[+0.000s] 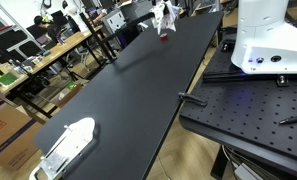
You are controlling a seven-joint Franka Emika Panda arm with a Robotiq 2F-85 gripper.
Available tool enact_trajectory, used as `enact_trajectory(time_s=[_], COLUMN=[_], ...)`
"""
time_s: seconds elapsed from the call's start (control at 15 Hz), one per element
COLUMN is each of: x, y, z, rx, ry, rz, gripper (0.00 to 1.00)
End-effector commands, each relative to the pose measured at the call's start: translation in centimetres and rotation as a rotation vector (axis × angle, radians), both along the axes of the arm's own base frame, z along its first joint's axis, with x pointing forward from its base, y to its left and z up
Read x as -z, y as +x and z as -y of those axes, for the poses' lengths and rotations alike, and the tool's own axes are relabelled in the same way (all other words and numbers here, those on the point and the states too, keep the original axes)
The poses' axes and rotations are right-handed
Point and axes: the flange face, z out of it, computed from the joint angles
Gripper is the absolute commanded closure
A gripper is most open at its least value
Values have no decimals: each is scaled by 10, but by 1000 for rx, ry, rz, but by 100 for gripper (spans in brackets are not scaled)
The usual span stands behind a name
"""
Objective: Remove the white cloth from the black stand
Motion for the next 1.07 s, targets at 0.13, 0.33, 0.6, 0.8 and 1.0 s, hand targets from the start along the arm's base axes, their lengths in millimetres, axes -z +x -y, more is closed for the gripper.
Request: enact_trajectory(time_s=[0.13,0.33,0.6,0.8,1.0], x=[1,-1,-3,-4,-15], y=[10,10,8,6,3], z=[1,0,-4,-9,-19], rx=[-20,-22,-27,-26,-29], ry=[11,17,30,57,72], rz=[-3,-1,-2,-8,-2], gripper=[62,82,100,100,99])
